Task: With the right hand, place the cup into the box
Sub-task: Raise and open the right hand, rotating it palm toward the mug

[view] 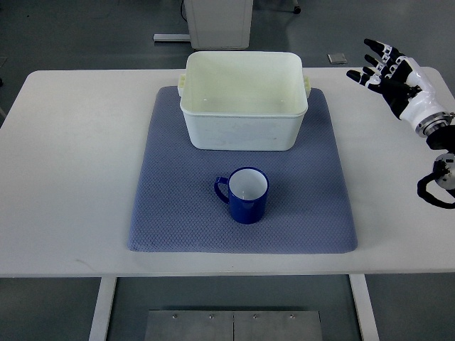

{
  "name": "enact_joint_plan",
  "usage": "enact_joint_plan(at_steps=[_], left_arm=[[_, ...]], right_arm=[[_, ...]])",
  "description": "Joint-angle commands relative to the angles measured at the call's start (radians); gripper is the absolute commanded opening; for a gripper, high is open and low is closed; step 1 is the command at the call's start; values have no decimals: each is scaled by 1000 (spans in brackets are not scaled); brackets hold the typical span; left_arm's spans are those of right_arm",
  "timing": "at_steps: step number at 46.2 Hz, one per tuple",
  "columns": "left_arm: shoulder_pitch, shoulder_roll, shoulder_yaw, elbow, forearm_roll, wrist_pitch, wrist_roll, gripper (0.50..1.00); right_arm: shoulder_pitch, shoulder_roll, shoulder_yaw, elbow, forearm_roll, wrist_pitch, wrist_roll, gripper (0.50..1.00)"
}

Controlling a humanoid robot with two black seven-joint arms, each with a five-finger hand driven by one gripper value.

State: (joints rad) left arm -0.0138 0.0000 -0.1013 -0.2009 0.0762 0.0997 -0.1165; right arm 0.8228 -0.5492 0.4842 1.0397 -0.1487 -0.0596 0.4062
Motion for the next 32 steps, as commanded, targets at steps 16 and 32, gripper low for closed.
enact_joint_plan(at_steps=[16, 32], left_arm=[[0, 0, 0, 0, 1, 0, 0, 1000], [0, 0, 0, 0, 1, 0, 0, 1000]], right_arm=[[-112, -210, -24, 203, -34, -2, 83, 1000], [-284, -337, -23, 373, -152, -45, 154, 1000]])
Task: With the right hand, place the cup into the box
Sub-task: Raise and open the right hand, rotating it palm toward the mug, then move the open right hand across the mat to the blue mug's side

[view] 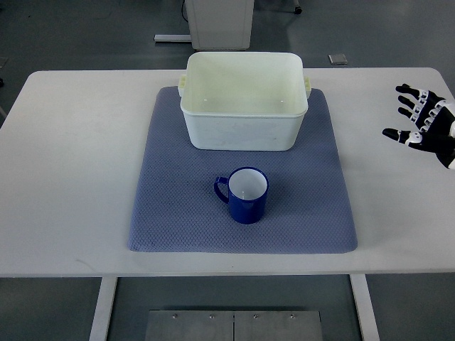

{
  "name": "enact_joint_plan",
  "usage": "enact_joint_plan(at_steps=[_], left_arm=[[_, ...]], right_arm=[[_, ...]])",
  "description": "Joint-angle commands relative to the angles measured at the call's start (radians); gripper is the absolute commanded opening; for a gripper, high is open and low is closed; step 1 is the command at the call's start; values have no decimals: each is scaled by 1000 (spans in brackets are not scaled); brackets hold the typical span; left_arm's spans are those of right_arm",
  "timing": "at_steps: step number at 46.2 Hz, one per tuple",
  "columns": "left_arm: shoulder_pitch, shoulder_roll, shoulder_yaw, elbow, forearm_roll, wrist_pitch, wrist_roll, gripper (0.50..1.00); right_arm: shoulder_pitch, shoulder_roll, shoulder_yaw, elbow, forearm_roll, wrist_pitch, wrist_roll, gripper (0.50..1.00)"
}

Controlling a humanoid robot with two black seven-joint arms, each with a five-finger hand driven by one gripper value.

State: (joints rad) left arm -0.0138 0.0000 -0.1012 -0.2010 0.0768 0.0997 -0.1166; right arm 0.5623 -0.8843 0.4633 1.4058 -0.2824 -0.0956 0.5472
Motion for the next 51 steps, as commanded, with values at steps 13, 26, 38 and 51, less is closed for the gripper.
enact_joint_plan(at_steps=[13, 26, 38, 51], left_arm=[[0, 0, 0, 0, 0, 0, 0, 1000], [0, 0, 0, 0, 0, 0, 0, 1000], [0, 0, 0, 0, 0, 0, 0, 1000], [0, 0, 0, 0, 0, 0, 0, 1000]], right_arm=[[-119, -1, -2, 59, -145, -22, 43, 1000], [-151, 7, -14, 91, -239, -24, 45, 1000], [-151, 34, -45, 93, -270, -42, 40, 1000], [-134, 114, -95, 94, -304, -76, 28, 1000]])
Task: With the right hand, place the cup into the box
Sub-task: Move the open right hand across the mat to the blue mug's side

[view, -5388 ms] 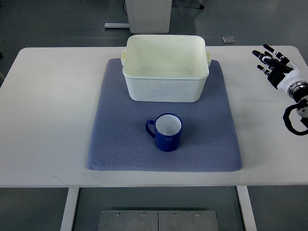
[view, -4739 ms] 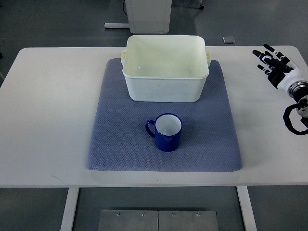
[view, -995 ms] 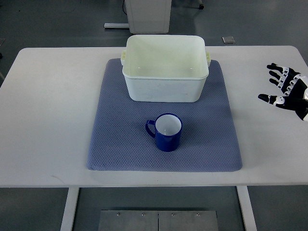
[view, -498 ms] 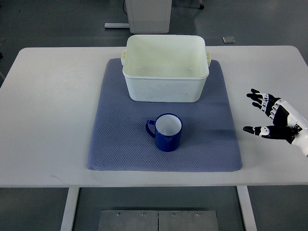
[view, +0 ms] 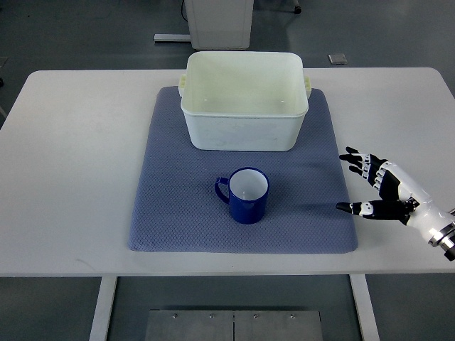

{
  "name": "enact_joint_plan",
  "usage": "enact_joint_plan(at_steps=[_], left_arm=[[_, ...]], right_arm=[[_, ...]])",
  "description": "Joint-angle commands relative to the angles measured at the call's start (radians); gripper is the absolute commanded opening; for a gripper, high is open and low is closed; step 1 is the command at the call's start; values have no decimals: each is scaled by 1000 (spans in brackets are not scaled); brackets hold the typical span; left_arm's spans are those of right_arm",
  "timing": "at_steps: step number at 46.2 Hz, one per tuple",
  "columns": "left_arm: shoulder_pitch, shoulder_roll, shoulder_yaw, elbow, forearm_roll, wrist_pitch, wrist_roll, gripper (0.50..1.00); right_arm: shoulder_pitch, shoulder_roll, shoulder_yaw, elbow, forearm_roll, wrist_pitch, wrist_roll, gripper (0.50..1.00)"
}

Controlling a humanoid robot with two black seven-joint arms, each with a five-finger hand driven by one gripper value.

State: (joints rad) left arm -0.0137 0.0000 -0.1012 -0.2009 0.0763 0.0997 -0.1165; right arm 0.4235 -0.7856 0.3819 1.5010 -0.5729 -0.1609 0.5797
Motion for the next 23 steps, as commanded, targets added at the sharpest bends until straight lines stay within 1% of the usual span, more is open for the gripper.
enact_joint_plan(at_steps=[1, 23], left_arm=[[0, 0, 0, 0, 0, 0, 0, 1000], [0, 0, 0, 0, 0, 0, 0, 1000]], right_arm=[[8, 22, -18, 1, -18, -15, -7, 1000], [142, 129, -150, -1, -27, -123, -37, 1000]])
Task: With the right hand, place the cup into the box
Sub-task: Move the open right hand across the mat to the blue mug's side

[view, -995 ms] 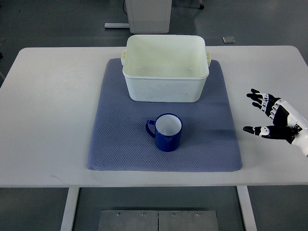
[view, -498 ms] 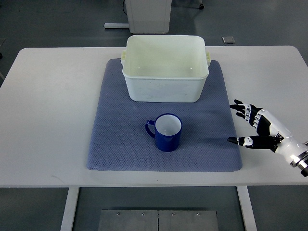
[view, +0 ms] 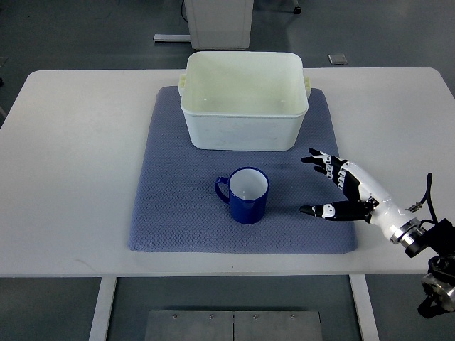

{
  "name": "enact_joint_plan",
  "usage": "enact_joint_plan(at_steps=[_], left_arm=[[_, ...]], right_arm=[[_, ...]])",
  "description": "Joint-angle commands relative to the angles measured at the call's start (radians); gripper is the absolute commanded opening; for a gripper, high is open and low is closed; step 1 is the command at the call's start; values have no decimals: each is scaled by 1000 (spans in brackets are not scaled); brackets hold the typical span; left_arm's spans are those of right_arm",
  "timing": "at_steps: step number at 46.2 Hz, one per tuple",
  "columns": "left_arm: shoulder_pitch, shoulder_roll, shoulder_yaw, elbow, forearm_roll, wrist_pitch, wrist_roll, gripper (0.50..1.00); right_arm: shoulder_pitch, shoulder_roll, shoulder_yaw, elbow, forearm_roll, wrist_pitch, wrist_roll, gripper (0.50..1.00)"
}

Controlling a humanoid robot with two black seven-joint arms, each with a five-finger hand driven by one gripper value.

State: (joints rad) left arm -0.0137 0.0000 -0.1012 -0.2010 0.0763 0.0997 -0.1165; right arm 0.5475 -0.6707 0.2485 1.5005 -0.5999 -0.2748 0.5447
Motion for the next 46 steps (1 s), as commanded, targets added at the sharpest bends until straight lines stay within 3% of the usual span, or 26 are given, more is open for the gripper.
enact_joint_plan(at_steps=[1, 25, 46], left_arm=[[0, 0, 0, 0, -1, 0, 0, 1000], [0, 0, 0, 0, 0, 0, 0, 1000], [0, 0, 0, 0, 0, 0, 0, 1000]], right_arm=[[25, 19, -21, 0, 0, -12, -2, 1000], [103, 117, -115, -22, 8, -87, -39, 1000], [111, 160, -132, -34, 14, -95, -69, 1000]])
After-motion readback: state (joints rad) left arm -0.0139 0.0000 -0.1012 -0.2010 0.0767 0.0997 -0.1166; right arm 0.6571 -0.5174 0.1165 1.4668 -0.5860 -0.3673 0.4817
